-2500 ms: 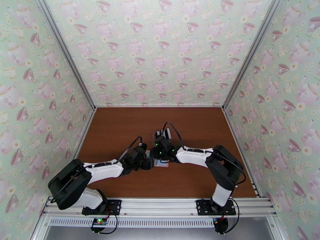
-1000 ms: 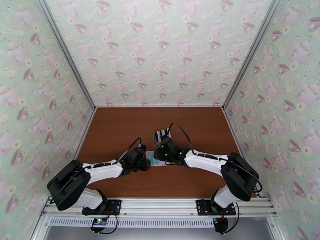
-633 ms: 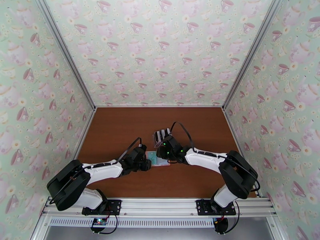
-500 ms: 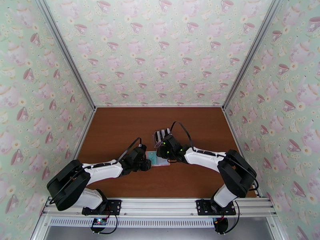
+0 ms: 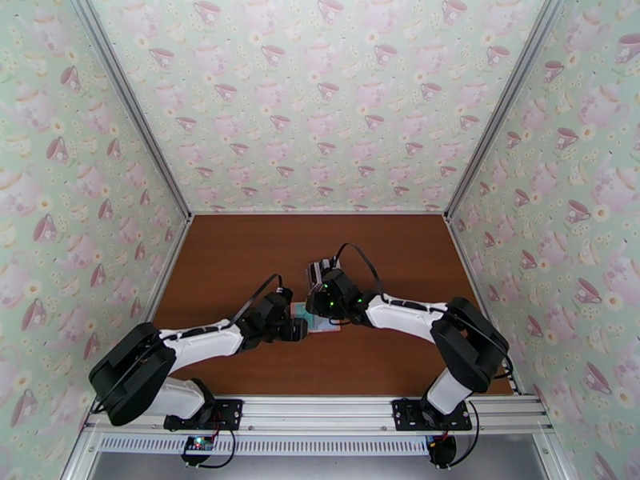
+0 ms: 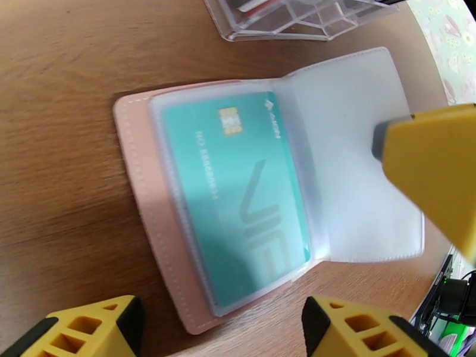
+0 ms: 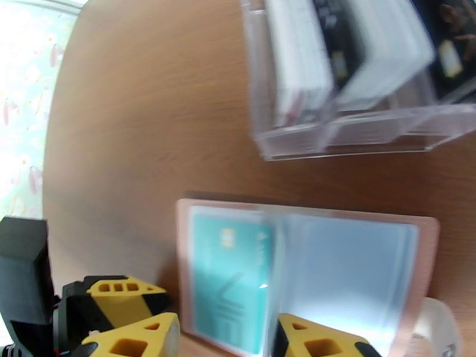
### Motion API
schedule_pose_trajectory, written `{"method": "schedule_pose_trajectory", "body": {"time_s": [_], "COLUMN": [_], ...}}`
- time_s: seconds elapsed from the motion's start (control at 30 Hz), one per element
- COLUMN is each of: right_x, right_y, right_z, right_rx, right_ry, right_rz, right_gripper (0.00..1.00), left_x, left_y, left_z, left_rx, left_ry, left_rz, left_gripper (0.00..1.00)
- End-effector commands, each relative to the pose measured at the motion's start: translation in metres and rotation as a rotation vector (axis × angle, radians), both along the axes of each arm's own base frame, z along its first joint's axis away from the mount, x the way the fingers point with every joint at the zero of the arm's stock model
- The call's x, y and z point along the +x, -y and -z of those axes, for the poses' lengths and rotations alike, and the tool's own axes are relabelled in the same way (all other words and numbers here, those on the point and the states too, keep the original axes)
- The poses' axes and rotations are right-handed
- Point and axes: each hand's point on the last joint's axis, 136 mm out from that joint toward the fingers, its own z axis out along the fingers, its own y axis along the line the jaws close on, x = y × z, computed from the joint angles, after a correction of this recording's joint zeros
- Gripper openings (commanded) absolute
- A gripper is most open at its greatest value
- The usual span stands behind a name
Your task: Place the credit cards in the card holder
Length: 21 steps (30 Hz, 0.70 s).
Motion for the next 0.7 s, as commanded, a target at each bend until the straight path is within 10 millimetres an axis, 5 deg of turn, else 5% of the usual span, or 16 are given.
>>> {"method": "schedule_pose_trajectory", "body": {"time_s": [0.0, 0.37, 0.67], "right_x": [0.002, 0.003, 0.002], "right_y": [-0.023, -0.04, -0.044], "right_z": [-0.006, 0.018, 0.028], "right_rx": [0.078, 0.113, 0.136], "right_ry": [-0.014, -0.074, -0.104], "right_rz": [-0.021, -0.038, -0.027], "right_gripper": [0.46, 0.46, 0.46], "left_x": [-0.002, -0.002, 0.002], "left_y": [-0.009, -0.025, -0.019], "left_z": [-0.009, -0.028, 0.004], "left_rx": [0.004, -0.007, 0.035], "left_ry": [0.01, 0.046, -0.004], "left_rz": [-0.013, -0.039, -0.011], "left_gripper": [0.78, 0.83, 0.84]}}
